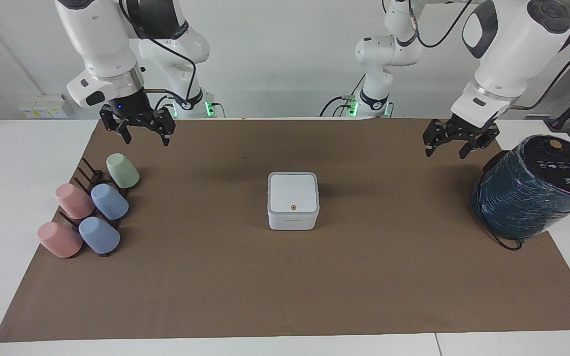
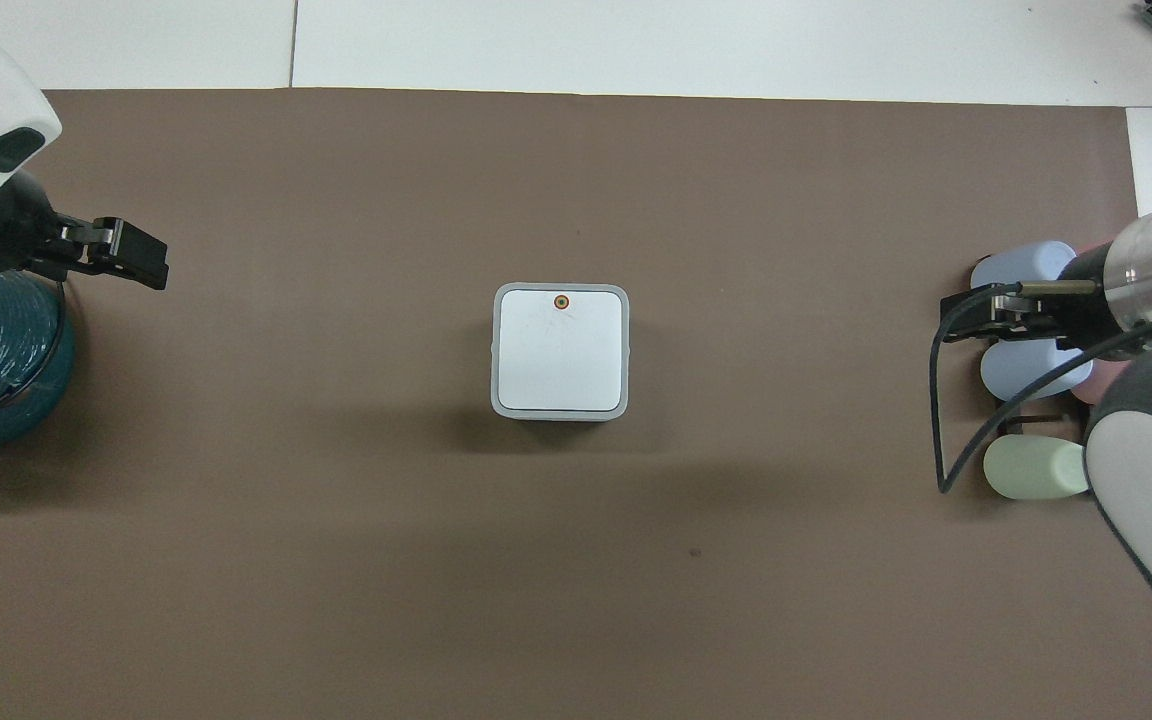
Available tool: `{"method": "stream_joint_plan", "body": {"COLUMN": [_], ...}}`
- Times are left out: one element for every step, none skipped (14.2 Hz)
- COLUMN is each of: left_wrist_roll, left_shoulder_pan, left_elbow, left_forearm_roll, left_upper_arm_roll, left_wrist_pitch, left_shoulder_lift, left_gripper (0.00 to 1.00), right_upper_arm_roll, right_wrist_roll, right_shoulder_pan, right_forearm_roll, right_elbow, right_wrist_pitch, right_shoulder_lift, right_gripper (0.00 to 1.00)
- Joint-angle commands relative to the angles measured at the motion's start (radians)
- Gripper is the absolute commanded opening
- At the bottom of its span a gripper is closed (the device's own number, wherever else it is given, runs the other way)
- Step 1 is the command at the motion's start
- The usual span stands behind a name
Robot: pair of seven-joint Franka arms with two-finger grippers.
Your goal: Close trash can lid
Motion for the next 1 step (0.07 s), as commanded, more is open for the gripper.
{"method": "stream_joint_plan", "body": {"left_wrist_roll": [0.008], "left_shoulder_pan": [0.003], "left_elbow": [-0.041], "left_forearm_roll": [0.018], "left_upper_arm_roll": [0.002], "left_wrist_pitch": [0.031], "left_shoulder_lift": [-0.031], "left_gripper": [1.00], "right_upper_arm_roll": [0.006], "right_wrist_roll": [-0.025], "right_shoulder_pan": [-0.015], "right_forearm_roll": [0.014], "right_elbow": [-0.027], "right_wrist_pitch": [0.010], "right_shoulder_lift": [-0.024], "right_gripper": [1.00]}}
